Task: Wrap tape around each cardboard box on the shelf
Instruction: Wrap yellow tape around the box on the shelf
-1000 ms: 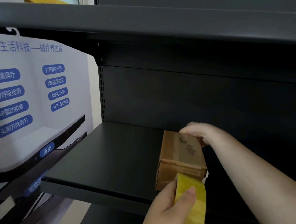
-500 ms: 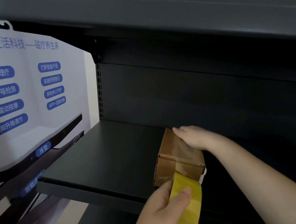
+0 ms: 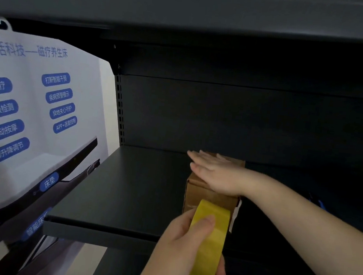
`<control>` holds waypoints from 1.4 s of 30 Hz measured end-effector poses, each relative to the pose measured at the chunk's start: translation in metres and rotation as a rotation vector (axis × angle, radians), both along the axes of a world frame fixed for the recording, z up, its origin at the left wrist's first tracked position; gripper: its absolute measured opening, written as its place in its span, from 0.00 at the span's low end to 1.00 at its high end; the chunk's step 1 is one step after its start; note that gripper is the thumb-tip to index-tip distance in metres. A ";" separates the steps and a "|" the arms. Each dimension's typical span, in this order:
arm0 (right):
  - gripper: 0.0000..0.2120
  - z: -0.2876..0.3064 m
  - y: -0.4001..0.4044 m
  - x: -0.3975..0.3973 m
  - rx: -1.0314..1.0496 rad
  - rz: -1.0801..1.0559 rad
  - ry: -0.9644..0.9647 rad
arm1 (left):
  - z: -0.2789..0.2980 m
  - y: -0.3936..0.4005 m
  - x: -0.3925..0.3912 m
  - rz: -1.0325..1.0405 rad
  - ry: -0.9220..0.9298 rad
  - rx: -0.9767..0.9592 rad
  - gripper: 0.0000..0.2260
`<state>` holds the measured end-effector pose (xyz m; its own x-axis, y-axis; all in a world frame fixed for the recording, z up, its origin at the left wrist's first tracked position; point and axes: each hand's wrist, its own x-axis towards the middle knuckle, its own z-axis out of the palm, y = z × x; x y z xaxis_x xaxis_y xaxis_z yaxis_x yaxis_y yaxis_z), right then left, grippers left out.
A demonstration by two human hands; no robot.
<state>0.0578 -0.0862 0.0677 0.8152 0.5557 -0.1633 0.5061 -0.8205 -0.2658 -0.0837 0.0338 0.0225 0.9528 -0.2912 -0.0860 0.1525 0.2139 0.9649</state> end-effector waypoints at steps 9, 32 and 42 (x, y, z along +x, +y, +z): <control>0.29 -0.003 -0.021 0.064 0.097 -0.504 0.091 | 0.001 0.002 0.001 -0.013 0.008 0.015 0.04; 0.15 -0.032 -0.095 0.018 0.565 -0.140 -0.146 | 0.001 0.000 -0.003 -0.059 -0.030 0.056 0.18; 0.26 -0.043 -0.083 -0.027 0.497 0.339 -0.329 | 0.000 0.000 -0.003 -0.047 -0.052 0.052 0.18</control>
<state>0.0311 -0.1696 0.0247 0.5464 0.7338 0.4037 0.8324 -0.4227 -0.3584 -0.0871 0.0334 0.0227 0.9419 -0.3318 -0.0527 0.1102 0.1570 0.9814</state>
